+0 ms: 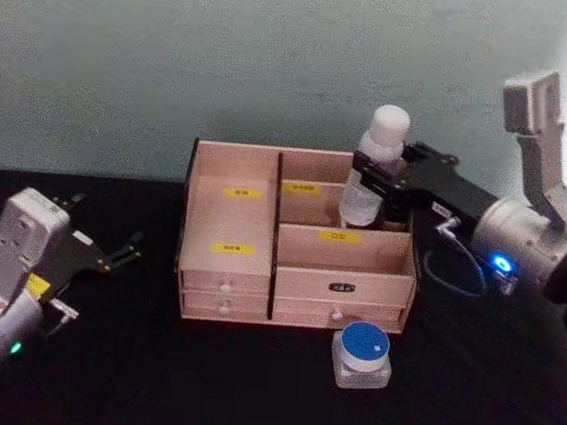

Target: Pick up the facial cleanser and watermelon frost from the table and place them into the tiered storage box.

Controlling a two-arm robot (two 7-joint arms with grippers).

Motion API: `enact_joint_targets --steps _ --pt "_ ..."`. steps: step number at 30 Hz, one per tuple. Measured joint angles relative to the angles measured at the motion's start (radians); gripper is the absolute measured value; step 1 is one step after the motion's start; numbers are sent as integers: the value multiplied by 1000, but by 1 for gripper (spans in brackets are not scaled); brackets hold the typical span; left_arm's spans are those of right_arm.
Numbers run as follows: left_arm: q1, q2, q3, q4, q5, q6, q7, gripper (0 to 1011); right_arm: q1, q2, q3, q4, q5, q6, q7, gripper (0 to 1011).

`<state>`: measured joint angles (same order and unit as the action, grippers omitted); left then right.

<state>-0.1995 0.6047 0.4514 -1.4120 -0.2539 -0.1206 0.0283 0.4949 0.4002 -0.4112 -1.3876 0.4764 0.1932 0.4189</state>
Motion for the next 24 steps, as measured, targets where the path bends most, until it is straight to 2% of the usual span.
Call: enact_joint_targets --steps 4,8,24 --pt "0 0 0 0 0 0 0 1002 46 -35 -21 67 -10 0 9 592" --pt "0 0 0 0 0 0 0 1001 70 -55 -34 105 -16 0 16 592" --pt "0 0 0 0 0 0 0 1001 109 -93 -52 181 -32 -7 32 591"
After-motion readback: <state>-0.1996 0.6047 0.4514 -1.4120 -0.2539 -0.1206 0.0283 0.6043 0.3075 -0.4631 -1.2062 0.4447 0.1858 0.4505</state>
